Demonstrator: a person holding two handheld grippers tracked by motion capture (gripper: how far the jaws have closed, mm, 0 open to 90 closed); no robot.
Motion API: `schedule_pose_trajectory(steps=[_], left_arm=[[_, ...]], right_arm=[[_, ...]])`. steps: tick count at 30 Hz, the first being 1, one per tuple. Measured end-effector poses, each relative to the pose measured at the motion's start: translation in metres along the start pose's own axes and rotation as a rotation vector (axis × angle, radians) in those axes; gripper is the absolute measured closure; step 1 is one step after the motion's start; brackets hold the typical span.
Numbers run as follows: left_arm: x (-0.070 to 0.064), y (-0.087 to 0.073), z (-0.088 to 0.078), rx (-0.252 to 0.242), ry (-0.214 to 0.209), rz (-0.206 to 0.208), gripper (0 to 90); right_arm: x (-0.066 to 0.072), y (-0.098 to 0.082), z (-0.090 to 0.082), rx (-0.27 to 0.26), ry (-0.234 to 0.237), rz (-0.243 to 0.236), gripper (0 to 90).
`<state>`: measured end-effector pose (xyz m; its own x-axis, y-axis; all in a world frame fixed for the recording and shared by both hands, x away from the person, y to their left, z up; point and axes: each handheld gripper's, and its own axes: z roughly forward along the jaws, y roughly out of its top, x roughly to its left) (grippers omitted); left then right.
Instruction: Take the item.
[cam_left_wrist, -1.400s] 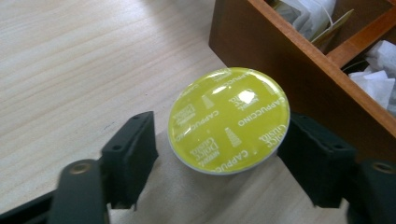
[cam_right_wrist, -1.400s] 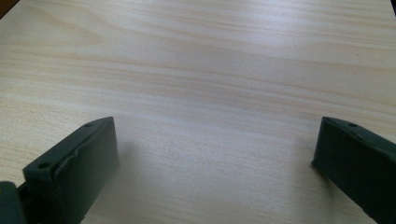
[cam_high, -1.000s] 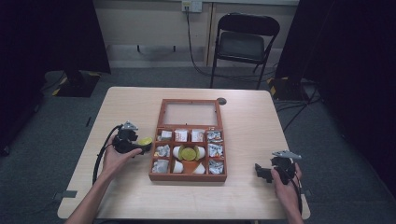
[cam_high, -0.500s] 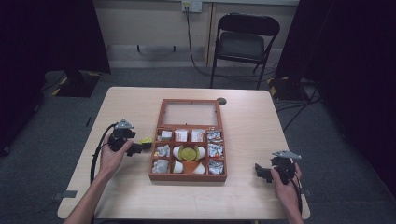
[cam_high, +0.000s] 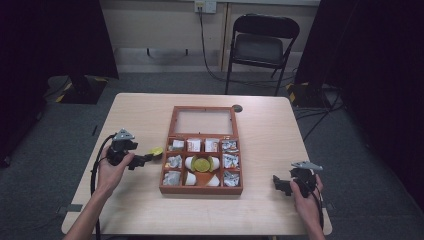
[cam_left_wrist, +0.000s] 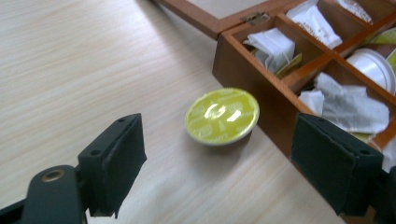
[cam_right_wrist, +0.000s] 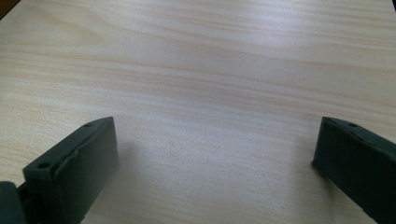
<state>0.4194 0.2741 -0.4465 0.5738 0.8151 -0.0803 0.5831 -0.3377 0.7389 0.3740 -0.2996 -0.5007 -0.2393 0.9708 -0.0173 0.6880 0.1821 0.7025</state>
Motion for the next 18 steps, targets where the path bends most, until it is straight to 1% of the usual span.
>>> schedule_pose_trajectory(steps=[1, 2, 3, 4, 5, 6, 7, 9, 10, 12, 13, 14, 15, 16, 17, 18], left_arm=[[0.0, -0.002, -0.004, 0.024, 0.022, 0.022, 17.4], [0.0, -0.002, -0.004, 0.024, 0.022, 0.022, 17.4], [0.0, -0.004, -0.007, 0.019, 0.03, 0.017, 17.5], [0.0, -0.005, -0.01, 0.013, 0.028, 0.009, 17.6], [0.0, -0.005, -0.01, 0.013, 0.028, 0.009, 17.6], [0.0, -0.007, -0.013, 0.01, 0.036, 0.014, 17.6], [-0.001, -0.01, -0.015, 0.007, 0.042, 0.011, 17.6], [-0.001, -0.014, -0.017, 0.023, 0.056, 0.014, 18.0], [-0.001, -0.017, -0.017, 0.025, 0.061, 0.006, 18.3], [0.0, -0.019, -0.019, 0.032, 0.066, 0.009, 18.4], [0.001, -0.023, -0.02, 0.031, 0.072, 0.005, 18.4], [0.004, -0.028, -0.022, 0.023, 0.082, -0.015, 18.6], [0.007, -0.031, -0.023, 0.033, 0.091, -0.019, 18.8], [0.01, -0.035, -0.024, 0.026, 0.1, -0.032, 18.8], [0.01, -0.035, -0.024, 0.026, 0.1, -0.032, 18.7], [0.015, -0.04, -0.025, 0.031, 0.118, -0.058, 18.8]], right_arm=[[0.0, 0.0, 0.0, 0.0, 0.0, 0.0, 0.0], [0.0, 0.0, 0.0, 0.0, 0.0, -0.001, 0.0], [0.0, 0.0, 0.0, 0.0, 0.0, -0.001, 0.0], [0.0, 0.0, 0.0, 0.0, 0.0, -0.001, 0.0], [0.0, 0.0, 0.0, 0.0, 0.0, -0.001, 0.0], [0.0, 0.0, 0.0, 0.0, 0.0, -0.001, 0.0], [0.0, 0.0, 0.0, 0.0, 0.0, 0.0, 0.0], [0.0, 0.0, 0.0, 0.0, 0.0, 0.0, 0.0], [0.0, 0.0, 0.0, 0.0, 0.0, 0.0, 0.0], [0.0, 0.0, 0.0, 0.0, 0.0, 0.0, 0.0], [0.0, 0.0, 0.0, 0.0, 0.0, 0.0, 0.0], [0.0, 0.0, 0.0, 0.0, 0.0, 0.0, 0.0], [0.0, 0.0, 0.0, 0.0, 0.0, -0.001, 0.0], [0.0, 0.0, 0.0, 0.0, 0.0, 0.0, 0.0], [0.0, 0.0, 0.0, 0.0, 0.0, 0.0, 0.0], [0.0, 0.0, 0.0, 0.0, 0.0, -0.001, 0.0]])
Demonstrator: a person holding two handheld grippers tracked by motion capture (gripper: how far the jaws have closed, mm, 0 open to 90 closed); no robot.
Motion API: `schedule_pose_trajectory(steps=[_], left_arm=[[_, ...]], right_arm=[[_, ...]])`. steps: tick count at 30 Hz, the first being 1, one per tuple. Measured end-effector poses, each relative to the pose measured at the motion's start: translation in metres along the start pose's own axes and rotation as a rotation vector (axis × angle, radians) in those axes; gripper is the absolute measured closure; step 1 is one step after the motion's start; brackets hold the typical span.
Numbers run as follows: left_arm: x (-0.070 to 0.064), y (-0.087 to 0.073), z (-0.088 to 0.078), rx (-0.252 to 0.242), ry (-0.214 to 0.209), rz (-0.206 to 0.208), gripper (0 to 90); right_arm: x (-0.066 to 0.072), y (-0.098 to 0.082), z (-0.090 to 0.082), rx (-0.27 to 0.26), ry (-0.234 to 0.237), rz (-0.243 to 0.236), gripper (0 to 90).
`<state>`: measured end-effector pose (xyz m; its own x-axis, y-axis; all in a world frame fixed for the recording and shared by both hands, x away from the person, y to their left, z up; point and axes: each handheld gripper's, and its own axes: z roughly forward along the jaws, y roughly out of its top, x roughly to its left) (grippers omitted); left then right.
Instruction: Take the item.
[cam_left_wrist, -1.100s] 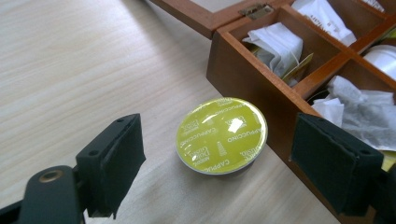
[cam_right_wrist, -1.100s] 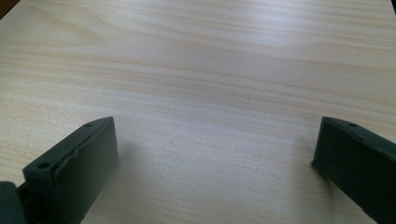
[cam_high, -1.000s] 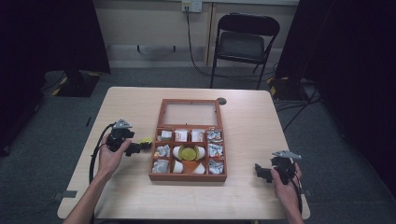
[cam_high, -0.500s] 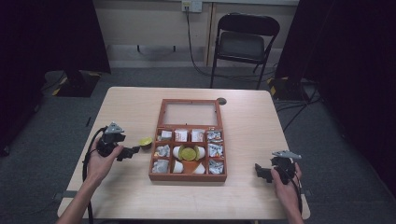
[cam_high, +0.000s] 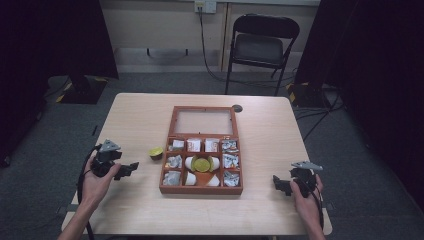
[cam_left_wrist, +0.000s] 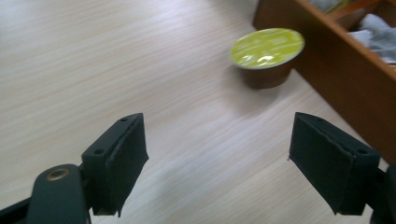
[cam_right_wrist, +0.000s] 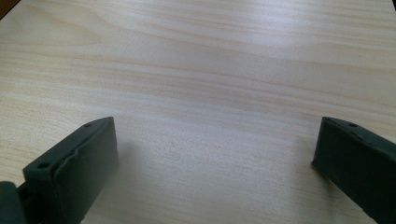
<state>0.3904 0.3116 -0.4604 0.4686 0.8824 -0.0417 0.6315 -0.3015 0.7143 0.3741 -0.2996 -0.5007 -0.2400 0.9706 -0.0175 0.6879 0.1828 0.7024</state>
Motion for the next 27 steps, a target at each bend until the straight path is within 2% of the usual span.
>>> schedule_pose_trajectory(steps=[1, 2, 3, 5, 6, 8, 9, 10, 11, 12, 14, 15, 16, 17, 22, 24, 25, 27], left_arm=[[0.0, 0.0, 0.0, 0.0, 0.0, 0.0, 18.7], [0.007, -0.007, -0.001, 0.007, 0.033, -0.026, 18.6], [0.009, -0.011, -0.001, 0.008, 0.048, -0.034, 18.5], [0.01, -0.015, -0.001, 0.015, 0.061, -0.034, 18.1], [0.017, -0.022, 0.0, 0.021, 0.038, -0.081, 18.3], [0.024, -0.027, 0.001, 0.021, 0.048, -0.121, 18.9], [0.027, -0.028, 0.002, 0.023, 0.027, -0.153, 18.4], [0.029, -0.029, 0.002, 0.034, 0.029, -0.172, 19.0], [0.029, -0.029, 0.002, 0.034, 0.029, -0.172, 19.1], [0.028, -0.029, 0.003, 0.048, 0.06, -0.144, 19.1], [0.028, -0.03, 0.006, 0.069, 0.074, -0.116, 18.7], [0.028, -0.033, 0.012, 0.096, 0.088, -0.085, 19.0], [0.029, -0.035, 0.013, 0.079, 0.11, -0.059, 17.5], [0.03, -0.037, 0.013, 0.059, 0.106, -0.076, 13.6], [0.03, -0.042, 0.012, 0.031, 0.109, -0.081, 15.0], [0.033, -0.047, 0.016, -0.008, 0.123, -0.09, 7.1], [0.034, -0.047, 0.017, 0.002, 0.134, -0.098, 1.4], [0.034, -0.047, 0.017, 0.003, 0.137, -0.1, 0.1]], right_arm=[[0.0, 0.0, 0.0, 0.0, 0.0, 0.0, 0.0], [0.0, 0.0, 0.0, 0.0, 0.0, 0.0, 0.0], [0.0, 0.0, 0.0, 0.0, 0.0, 0.0, 0.0], [0.0, 0.0, 0.0, 0.0, 0.0, 0.0, 0.0], [0.0, 0.0, 0.0, 0.0, 0.0, 0.0, 0.0], [0.0, 0.0, 0.0, 0.0, 0.0, 0.0, 0.0], [0.0, 0.0, 0.0, 0.0, 0.0, 0.0, 0.0], [0.0, 0.0, 0.0, 0.0, 0.0, 0.0, 0.0], [0.0, 0.0, 0.0, 0.0, 0.0, 0.0, 0.0], [0.0, 0.0, 0.0, 0.0, 0.0, 0.0, 0.0], [0.0, 0.0, 0.0, 0.0, 0.0, 0.0, 0.0], [0.0, 0.0, 0.0, 0.0, 0.0, 0.0, 0.0], [0.0, 0.0, 0.0, 0.0, 0.0, 0.0, 0.0], [0.0, 0.0, 0.0, 0.0, 0.0, 0.0, 0.0], [0.0, 0.0, 0.0, 0.001, 0.0, 0.001, 0.0], [0.0, 0.0, 0.0, 0.0, 0.0, 0.001, 0.0], [0.0, 0.0, 0.0, 0.0, 0.0, 0.001, 0.0], [0.0, 0.0, 0.0, 0.0, 0.0, 0.0, 0.0]])
